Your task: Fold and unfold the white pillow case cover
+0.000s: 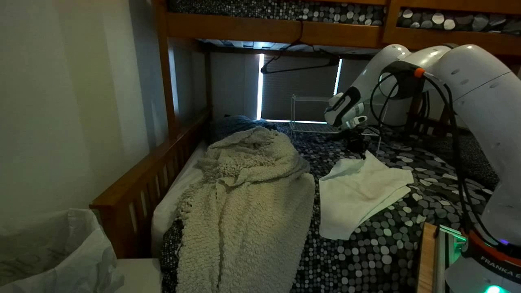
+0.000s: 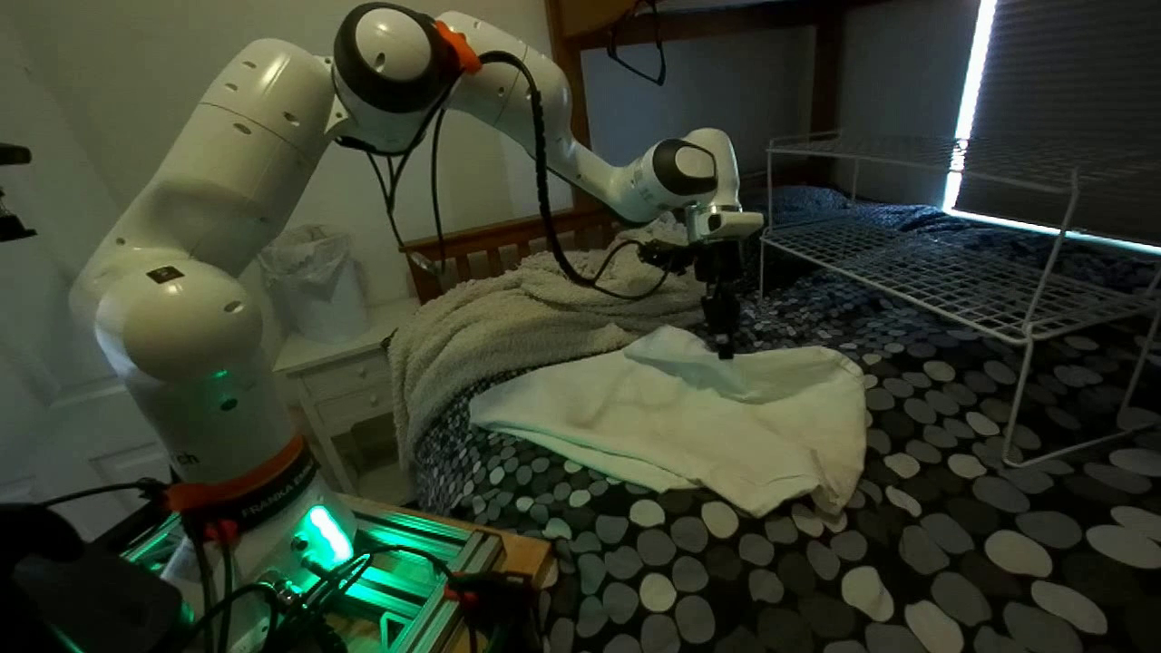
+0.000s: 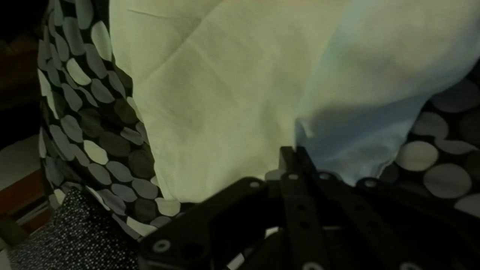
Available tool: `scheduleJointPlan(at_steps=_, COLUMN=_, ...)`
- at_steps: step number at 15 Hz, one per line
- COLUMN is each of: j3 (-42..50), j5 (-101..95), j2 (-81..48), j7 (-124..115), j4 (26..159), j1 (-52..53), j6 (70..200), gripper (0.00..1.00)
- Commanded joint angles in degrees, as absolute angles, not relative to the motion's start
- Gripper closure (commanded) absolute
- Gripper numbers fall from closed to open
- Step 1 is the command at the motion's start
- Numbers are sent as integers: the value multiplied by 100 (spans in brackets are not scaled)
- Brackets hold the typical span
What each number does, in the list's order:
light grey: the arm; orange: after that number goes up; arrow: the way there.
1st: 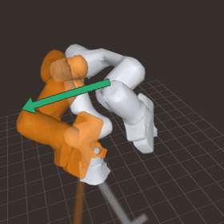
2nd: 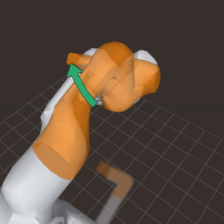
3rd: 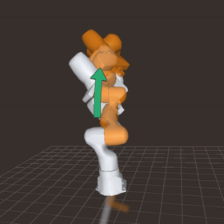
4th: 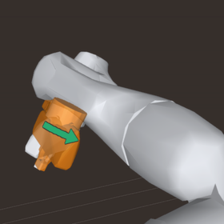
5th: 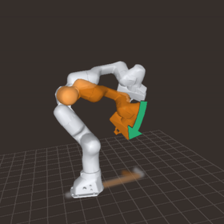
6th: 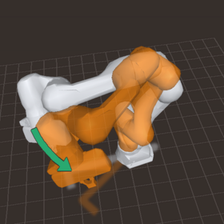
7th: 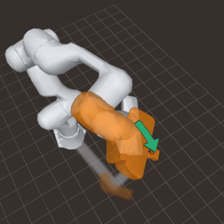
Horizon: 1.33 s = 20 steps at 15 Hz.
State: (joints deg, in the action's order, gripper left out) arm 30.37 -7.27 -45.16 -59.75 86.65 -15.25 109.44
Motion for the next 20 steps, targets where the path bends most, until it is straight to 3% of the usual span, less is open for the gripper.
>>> scheduleJointPlan(at_steps=1, j3=3051, j5=-1137, j2=-3873, j7=-6397, j4=9842, j1=-1337, j6=11110, gripper=100)
scheduleJointPlan(at_steps=9, j3=3024, j5=-1622, j2=-3447, j7=-7101, j4=10956, j1=-1381, j6=11144, gripper=100)
scheduleJointPlan(at_steps=18, j3=2910, j5=-1669, j2=-3594, j7=-7405, j4=11343, j1=-1456, j6=11216, gripper=100)
scheduleJointPlan(at_steps=19, j3=2900, j5=-1681, j2=-3593, j7=-7366, j4=11334, j1=-1459, j6=11181, gripper=74)
scheduleJointPlan(at_steps=20, j3=2895, j5=-1707, j2=-3541, j7=-7314, j4=11343, j1=-1463, j6=11291, gripper=72)
